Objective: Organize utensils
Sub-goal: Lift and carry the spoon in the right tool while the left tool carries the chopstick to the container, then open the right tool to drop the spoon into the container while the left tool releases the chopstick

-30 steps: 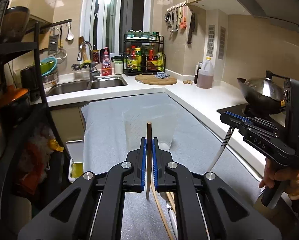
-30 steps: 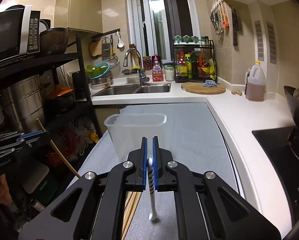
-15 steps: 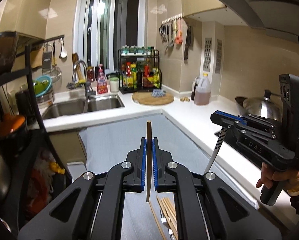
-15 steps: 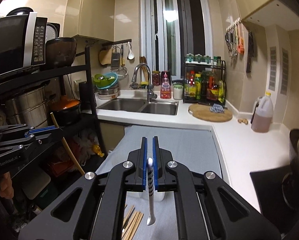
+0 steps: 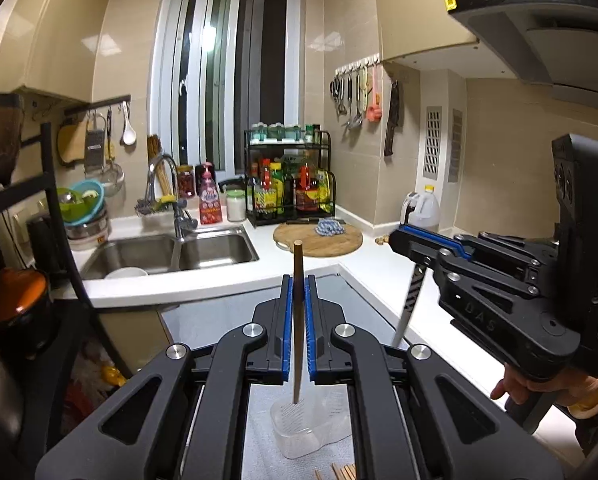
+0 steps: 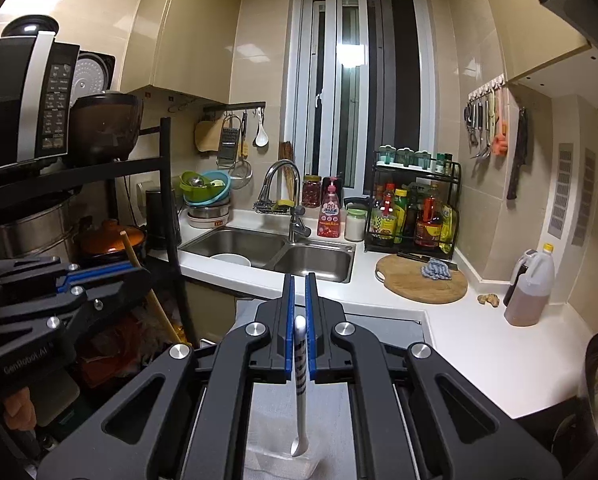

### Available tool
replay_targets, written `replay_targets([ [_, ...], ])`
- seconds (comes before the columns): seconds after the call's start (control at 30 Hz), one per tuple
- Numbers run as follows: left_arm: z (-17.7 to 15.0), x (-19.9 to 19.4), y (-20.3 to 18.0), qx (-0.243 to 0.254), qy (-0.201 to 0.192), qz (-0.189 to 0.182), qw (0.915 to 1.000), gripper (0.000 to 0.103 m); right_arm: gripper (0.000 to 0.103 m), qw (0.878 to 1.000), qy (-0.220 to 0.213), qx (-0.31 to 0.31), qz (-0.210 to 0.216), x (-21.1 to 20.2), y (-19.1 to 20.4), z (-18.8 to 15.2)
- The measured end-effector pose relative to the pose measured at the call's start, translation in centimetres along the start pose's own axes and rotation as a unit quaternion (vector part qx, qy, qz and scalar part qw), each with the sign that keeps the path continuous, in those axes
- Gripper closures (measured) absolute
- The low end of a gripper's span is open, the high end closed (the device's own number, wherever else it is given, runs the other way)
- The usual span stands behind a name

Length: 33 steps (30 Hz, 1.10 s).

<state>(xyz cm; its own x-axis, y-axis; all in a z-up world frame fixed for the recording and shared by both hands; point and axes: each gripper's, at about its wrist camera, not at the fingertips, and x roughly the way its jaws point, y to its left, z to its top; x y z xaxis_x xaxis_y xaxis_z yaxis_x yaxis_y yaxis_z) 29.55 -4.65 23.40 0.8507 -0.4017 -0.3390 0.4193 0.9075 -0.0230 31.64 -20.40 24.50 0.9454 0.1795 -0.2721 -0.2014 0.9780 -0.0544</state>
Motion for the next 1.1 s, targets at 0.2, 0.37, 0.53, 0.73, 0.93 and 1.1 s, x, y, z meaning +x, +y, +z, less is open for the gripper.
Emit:
replay_targets([
  [0.2,-3.0,3.1,0.6,-0.004,0.031,-0.007,0.9995,0.097,0.098,0.999,0.038,0.008,0.004,3.7,-0.1,-3.5],
  [0.37,-4.8,5.1,1.2,-0.011,0.053,-0.005,0.9985,0.097,0.098,0.998,0.057,0.019,0.006,5.0,-0.5,-5.7],
  [0.53,-5.4,6.2,1.7,-0.015,0.060,0.000,0.9981,0.097,0.098,0.998,0.065,0.025,0.006,5.4,-0.8,-7.0],
  [0.73,-6.6,7.2,2.1,-0.025,0.072,0.032,0.9966,0.079,0.095,0.995,0.085,0.042,0.001,5.8,-1.3,-8.7],
  [0.93,-7.4,6.4,3.1,-0.050,0.069,0.061,0.9945,0.022,0.054,0.995,0.076,0.060,-0.004,4.4,-1.8,-9.6],
  [1.1,-8.2,4.6,2.9,-0.050,0.062,0.073,0.9941,0.020,0.042,0.996,0.060,0.070,-0.007,1.8,-1.5,-10.1],
])
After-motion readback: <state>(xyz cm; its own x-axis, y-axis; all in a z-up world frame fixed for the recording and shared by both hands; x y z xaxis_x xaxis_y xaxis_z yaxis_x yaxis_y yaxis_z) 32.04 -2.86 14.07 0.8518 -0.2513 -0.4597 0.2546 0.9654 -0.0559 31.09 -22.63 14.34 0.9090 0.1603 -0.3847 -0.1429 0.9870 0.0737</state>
